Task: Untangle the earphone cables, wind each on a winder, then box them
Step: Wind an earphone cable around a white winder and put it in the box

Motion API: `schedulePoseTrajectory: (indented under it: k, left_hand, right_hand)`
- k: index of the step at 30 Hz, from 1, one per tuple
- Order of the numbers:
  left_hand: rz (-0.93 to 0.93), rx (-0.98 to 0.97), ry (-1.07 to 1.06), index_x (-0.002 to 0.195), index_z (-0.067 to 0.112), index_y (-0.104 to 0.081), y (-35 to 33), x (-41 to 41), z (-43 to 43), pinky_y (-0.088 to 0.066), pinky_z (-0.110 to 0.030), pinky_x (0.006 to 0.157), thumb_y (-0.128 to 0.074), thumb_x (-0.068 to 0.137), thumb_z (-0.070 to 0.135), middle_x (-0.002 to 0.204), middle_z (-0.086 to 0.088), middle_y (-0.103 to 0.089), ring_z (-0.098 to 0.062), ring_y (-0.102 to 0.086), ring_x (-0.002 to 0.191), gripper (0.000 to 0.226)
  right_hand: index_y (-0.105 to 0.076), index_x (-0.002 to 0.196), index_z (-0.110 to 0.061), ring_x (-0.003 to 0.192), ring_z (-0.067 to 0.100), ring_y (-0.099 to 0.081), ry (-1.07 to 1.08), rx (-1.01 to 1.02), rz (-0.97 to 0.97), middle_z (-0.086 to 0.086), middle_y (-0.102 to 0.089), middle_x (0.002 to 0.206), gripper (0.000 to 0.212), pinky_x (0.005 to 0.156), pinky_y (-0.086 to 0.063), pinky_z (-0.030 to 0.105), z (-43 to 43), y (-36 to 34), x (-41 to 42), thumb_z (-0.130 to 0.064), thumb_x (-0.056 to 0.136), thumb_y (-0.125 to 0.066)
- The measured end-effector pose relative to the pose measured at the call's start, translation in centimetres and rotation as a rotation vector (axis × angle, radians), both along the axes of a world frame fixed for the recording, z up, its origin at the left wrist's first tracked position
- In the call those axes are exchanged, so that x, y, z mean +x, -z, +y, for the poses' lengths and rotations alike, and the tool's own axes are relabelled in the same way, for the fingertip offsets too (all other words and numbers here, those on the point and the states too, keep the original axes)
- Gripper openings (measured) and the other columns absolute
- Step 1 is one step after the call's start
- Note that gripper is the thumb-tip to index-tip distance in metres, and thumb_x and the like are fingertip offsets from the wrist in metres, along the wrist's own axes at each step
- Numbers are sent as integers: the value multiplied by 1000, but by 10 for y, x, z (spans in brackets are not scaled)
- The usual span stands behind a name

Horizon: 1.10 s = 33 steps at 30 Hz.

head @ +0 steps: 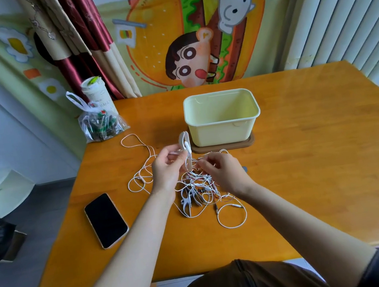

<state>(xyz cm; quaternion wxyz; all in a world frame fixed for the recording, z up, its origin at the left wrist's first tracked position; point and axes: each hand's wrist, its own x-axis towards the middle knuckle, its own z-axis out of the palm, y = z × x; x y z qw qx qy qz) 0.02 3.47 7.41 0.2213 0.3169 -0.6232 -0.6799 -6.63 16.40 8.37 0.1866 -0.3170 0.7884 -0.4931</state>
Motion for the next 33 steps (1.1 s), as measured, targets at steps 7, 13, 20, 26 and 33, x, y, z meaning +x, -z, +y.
schedulePoseTrajectory:
  k: [7, 13, 20, 26, 33]
  left_hand:
    - [-110, -261, 259, 97, 21, -68, 3, 7, -3, -50, -29, 65, -68, 85, 19, 83, -1, -61, -19, -59, 79, 12]
    - [-81, -154, 380, 95, 25, -67, -5, 10, 3, -49, -28, 72, -63, 89, 15, 92, -9, -65, -16, -61, 82, 13]
    - [107, 261, 370, 104, 15, -63, -13, 9, 9, -51, -25, 66, -57, 87, 12, 85, -5, -61, -15, -58, 74, 19]
    - [315, 507, 237, 105, 17, -62, -17, -1, 10, -49, -31, 84, -50, 89, 14, 95, -2, -72, -18, -65, 89, 19]
    - [252, 542, 11, 108, 18, -60, -13, -6, 7, -49, -29, 78, -51, 96, 20, 97, -4, -64, -17, -61, 87, 15]
  right_hand:
    - [-68, 81, -12, 47, 4, -41, 14, 42, 149, -7, -51, 56, 23, 45, -31, 15, 9, -22, -31, -26, 93, -56]
    - [-66, 77, -20, 60, 11, -55, 58, 29, 192, -1, -66, 72, 17, 54, -40, 21, 9, -20, -45, -25, 91, -60]
    - [-67, 75, -5, 47, 2, -39, 25, -24, 88, -8, -49, 54, 29, 48, -29, 14, 4, -20, -41, -25, 93, -56]
    - [-59, 74, 10, 46, 6, -30, 2, -74, -96, 0, -40, 53, 42, 44, -25, 13, 0, -7, -18, -25, 95, -54]
    - [-67, 82, -4, 46, 1, -43, -5, -26, -150, -5, -54, 62, 31, 46, -32, 16, -2, 7, -2, -25, 96, -50]
